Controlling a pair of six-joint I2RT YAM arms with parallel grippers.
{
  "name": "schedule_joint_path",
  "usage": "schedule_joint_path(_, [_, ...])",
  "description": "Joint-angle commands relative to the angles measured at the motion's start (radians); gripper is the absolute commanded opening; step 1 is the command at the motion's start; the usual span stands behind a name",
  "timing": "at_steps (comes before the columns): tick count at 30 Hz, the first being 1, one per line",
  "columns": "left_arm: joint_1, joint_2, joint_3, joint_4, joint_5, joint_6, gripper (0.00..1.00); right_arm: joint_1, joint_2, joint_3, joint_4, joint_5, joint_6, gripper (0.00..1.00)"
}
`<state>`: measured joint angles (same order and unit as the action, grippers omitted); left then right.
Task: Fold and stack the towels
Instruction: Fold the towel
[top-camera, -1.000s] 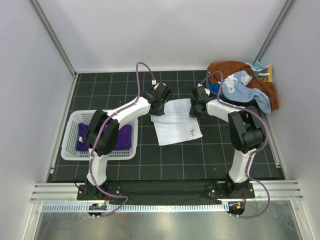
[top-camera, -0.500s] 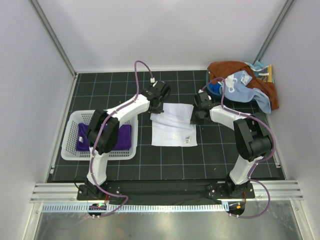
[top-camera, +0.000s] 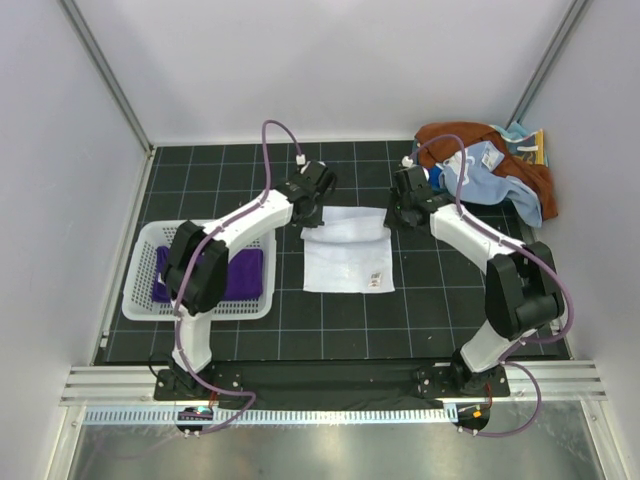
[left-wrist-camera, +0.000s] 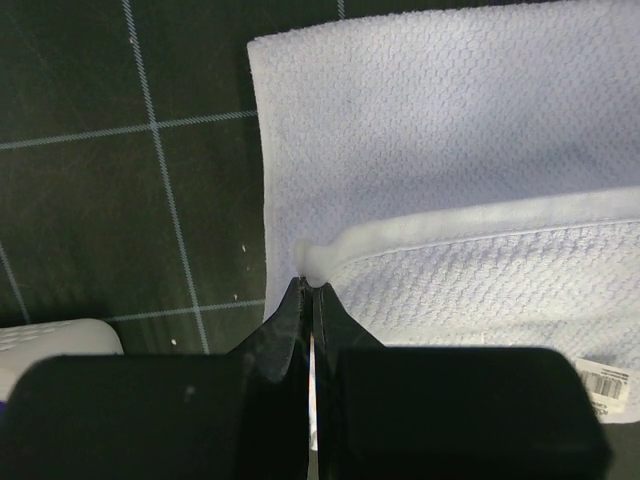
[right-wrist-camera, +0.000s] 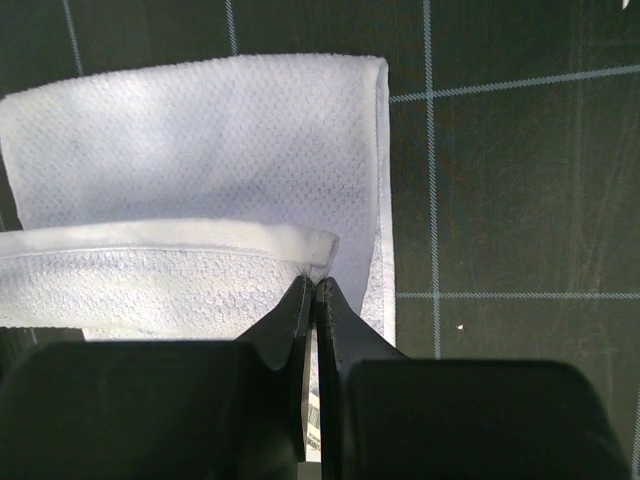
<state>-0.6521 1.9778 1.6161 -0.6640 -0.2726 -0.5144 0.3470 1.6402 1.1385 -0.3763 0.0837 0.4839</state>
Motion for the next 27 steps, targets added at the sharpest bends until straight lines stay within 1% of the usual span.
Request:
schedule_joint_path(1, [0.005, -0.088, -0.016, 0.003, -0.005, 0.010, 0.00, 0.001, -0.063, 0.024, -0.021, 0.037, -0.018, 0.01])
schedule_joint_path(8, [-0.004, -0.145, -0.050, 0.003, 0.001, 0.005, 0.00, 0.001, -0.118, 0.010, -0.036, 0.053, -0.013, 0.01])
schedule_joint_path(16, [-0.024, -0.171, -0.084, 0.007, -0.004, -0.012, 0.00, 0.001, -0.167, -0.002, -0.053, 0.062, -0.008, 0.01])
schedule_joint_path(19, [-0.026, -0.172, -0.093, 0.007, -0.007, -0.015, 0.00, 0.003, -0.174, -0.009, -0.061, 0.044, -0.007, 0.01])
schedule_joint_path(27, [-0.026, -0.174, -0.108, 0.009, -0.008, -0.024, 0.00, 0.007, -0.189, -0.117, -0.019, 0.027, 0.005, 0.01])
